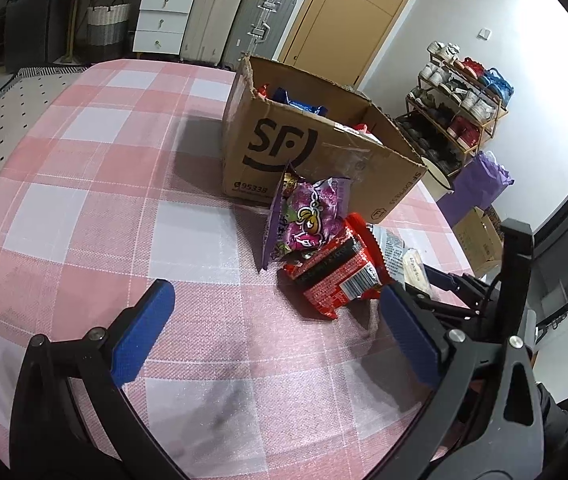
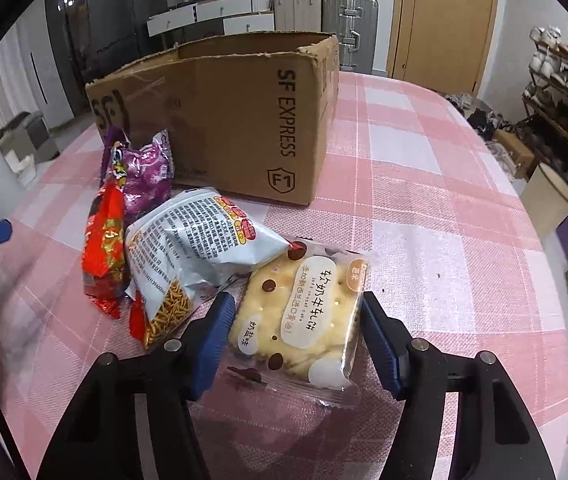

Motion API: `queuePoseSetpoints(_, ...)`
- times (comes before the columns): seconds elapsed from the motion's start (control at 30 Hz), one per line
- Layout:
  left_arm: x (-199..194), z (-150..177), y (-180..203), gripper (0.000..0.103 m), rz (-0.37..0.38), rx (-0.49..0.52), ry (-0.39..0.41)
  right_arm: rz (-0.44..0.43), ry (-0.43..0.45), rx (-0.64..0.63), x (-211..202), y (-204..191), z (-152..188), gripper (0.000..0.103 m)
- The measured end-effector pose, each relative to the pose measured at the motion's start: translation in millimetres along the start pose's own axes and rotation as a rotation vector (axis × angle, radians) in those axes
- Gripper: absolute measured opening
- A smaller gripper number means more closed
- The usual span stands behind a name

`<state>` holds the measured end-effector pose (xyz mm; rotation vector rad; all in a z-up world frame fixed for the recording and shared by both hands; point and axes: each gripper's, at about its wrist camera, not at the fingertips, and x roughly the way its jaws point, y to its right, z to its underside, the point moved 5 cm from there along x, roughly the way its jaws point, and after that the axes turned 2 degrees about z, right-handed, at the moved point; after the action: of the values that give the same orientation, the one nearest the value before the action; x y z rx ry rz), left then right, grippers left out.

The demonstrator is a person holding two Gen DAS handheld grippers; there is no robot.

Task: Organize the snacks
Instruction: 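Grasp the cream bread packet with the right tool, then grasp the red wafer packet with the left tool while right tool holds the bread packet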

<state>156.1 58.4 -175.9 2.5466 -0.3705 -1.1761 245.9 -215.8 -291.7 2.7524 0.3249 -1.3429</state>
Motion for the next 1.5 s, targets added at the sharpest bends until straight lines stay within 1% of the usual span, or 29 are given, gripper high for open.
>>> queuePoseSetpoints(0.13, 0, 3, 1, 0.102, -0.005, 0.002, -0.006, -0.016, 0.015, 0.026, -5, 11, -1, 0.064)
queuePoseSetpoints(0.2, 0, 3, 2, 0.102, -0.005, 0.005, -0.007, -0.026, 0.023, 0.041, -8, 16, 0, 0.059)
queuePoseSetpoints(0.27, 1, 4, 3, 0.102, -0.006, 0.008, -0.012, -0.043, 0.029, 0.069, -11, 23, 0, 0.046)
queuePoseSetpoints(0.33, 2, 5, 6, 0.102, -0.005, 0.012, -0.015, -0.057, 0.022, 0.091, -12, 26, 2, 0.045)
queuePoseSetpoints(0.53, 5, 8, 14, 0.102, -0.007, 0.027, -0.027, -0.066, 0.026, 0.076, -16, 21, 6, 0.045)
queuePoseSetpoints(0.7, 9, 10, 17, 0.102, -0.009, 0.029, -0.044, -0.042, 0.027, 0.064, -18, 17, 7, 0.045)
queuePoseSetpoints(0.77, 9, 11, 16, 0.102, -0.008, 0.030, -0.043, -0.039, 0.022, 0.054, -17, 13, 7, 0.053)
queuePoseSetpoints(0.87, 9, 12, 16, 0.102, -0.010, 0.029, -0.044, -0.017, 0.017, 0.019, -14, 5, 7, 0.058)
queuePoseSetpoints(0.97, 9, 13, 14, 0.102, -0.009, 0.026, -0.045, 0.001, 0.006, 0.002, -10, 1, 10, 0.060)
queuePoseSetpoints(1.03, 10, 13, 13, 0.102, -0.007, 0.024, -0.048, 0.034, 0.005, -0.039, -8, -4, 13, 0.060)
queuePoseSetpoints(1.1, 11, 14, 11, 0.102, -0.008, 0.020, -0.054, 0.042, 0.004, -0.056, -9, -7, 13, 0.059)
queuePoseSetpoints(1.27, 12, 13, 8, 0.102, -0.006, 0.016, -0.055, 0.004, 0.010, -0.038, -12, -3, 16, 0.059)
queuePoseSetpoints(1.5, 19, 13, 9, 0.102, -0.006, 0.013, -0.075, -0.061, 0.033, 0.046, -23, 14, 15, 0.059)
